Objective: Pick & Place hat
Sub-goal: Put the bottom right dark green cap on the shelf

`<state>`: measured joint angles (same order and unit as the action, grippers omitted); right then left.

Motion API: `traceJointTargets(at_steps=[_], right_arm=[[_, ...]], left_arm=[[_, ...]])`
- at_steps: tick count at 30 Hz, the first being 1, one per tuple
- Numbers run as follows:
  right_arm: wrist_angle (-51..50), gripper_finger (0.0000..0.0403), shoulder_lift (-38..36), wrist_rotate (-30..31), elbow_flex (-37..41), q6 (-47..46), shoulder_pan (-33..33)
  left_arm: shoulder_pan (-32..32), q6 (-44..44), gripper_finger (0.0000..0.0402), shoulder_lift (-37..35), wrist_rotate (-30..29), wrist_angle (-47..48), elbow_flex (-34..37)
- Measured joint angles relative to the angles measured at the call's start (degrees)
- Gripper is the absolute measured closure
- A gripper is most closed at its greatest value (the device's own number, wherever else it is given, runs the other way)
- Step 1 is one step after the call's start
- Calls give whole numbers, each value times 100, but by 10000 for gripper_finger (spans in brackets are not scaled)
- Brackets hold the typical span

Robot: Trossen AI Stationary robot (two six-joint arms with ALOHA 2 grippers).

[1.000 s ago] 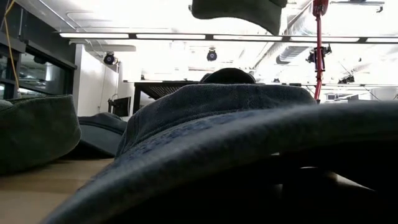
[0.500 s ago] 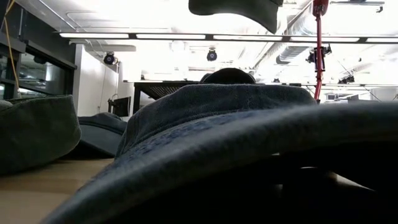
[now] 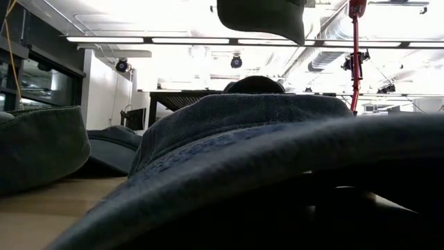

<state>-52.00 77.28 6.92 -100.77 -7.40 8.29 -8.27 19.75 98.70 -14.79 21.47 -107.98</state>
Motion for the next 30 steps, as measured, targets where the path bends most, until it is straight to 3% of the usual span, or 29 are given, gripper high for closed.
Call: traceJointTargets(at_steps=[3,8,12,20,30], right_arm=[[70,335,-7,14,0,-5,0],[181,239,-58,242,2,-22,9],[461,200,-154,368,13,3,6],[583,191,-515,1493,-17,141,-15],[374,190,-794,2057,-11,7,-9]], left_arm=[[0,-59,386,-12,47,-7,0],[10,-55,393,-63,10,-8,0],[15,-72,394,-213,-86,87,-8],[-18,-155,398,-671,-152,1158,17],[222,-224,398,-1224,-649,2267,9]])
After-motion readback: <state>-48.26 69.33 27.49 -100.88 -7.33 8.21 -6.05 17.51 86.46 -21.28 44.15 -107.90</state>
